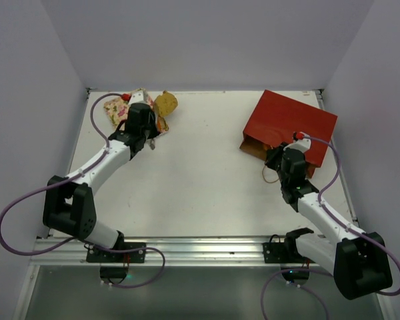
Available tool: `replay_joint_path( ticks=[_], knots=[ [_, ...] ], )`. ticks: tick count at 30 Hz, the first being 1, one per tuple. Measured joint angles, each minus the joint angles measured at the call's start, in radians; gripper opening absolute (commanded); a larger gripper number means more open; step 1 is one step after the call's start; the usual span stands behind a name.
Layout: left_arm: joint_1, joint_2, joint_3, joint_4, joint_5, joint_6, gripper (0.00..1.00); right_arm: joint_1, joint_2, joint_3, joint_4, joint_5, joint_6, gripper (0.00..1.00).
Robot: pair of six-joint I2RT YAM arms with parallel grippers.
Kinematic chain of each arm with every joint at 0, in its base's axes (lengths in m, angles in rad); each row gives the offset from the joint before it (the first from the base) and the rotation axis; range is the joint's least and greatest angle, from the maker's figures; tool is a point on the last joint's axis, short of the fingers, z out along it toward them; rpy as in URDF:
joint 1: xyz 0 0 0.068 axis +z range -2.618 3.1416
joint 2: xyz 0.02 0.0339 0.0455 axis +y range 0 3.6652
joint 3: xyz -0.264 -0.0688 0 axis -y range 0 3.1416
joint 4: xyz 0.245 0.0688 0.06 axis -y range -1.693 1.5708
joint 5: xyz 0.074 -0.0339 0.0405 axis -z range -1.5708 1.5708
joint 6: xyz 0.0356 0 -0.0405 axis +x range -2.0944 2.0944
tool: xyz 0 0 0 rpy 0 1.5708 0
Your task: Take the fake bread out of the paper bag
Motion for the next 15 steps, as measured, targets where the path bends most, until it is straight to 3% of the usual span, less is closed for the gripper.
replay_joint_path(
  ticks=[15],
  knots=[
    [0.084,-0.122,-0.095,-0.055,-0.058,-0.002,0.0,0.0,0.042,0.024,-0.013,-0.011,0.0,0.0]
  ],
)
